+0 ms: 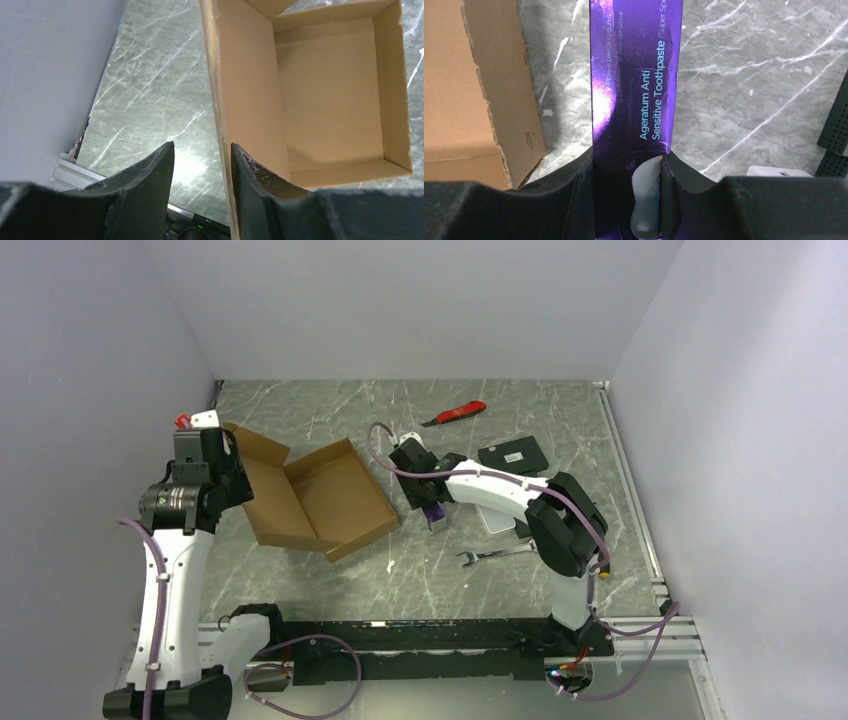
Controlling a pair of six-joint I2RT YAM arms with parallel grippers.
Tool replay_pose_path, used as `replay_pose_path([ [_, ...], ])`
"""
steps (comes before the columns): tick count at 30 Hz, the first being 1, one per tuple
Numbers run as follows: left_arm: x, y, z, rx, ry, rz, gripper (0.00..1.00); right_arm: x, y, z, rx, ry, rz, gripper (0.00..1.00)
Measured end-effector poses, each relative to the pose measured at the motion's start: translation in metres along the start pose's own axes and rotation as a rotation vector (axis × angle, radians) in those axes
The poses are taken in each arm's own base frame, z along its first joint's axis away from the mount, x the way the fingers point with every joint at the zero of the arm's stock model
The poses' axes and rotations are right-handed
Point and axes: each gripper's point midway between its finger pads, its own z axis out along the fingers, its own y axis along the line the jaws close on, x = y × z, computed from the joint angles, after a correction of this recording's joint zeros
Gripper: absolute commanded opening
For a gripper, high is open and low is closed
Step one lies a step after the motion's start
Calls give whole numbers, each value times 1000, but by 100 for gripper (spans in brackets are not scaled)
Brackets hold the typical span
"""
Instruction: Unpack the express box
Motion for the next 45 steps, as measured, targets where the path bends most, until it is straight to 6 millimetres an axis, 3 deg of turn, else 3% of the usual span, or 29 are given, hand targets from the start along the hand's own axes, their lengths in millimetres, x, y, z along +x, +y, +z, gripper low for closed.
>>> replay_pose_path([
  [5, -4, 1, -9, 11, -23, -8, 71, 10, -5, 5, 13, 13, -16, 51],
  [11, -17, -2, -26, 41, -59, -31, 83, 30, -6, 10, 4, 56, -34, 58],
  [20, -51, 4, -75, 76, -185, -77, 87, 29, -6, 8, 4, 56, -43, 76],
  [25, -71, 1, -102, 131, -273, -110, 87, 11, -11, -18, 3, 24, -46, 86],
  [28, -85, -11, -124, 224, -334, -120, 87, -17, -13, -52, -12, -51, -32, 91],
  [31, -101, -30, -148, 364, -413, -114, 88, -52, -19, -103, -38, -166, -4, 97],
  [35, -121, -59, -186, 581, -535, -93, 91, -103, -33, -194, -78, -385, 55, 100],
  [39, -139, -84, -226, 777, -652, -56, 95, -142, -56, -300, -123, -627, 119, 100],
  [42, -152, -95, -256, 897, -759, -34, 99, -146, -75, -369, -158, -787, 142, 100],
  [45, -159, -96, -284, 976, -878, -25, 99, -134, -98, -441, -190, -955, 153, 100],
])
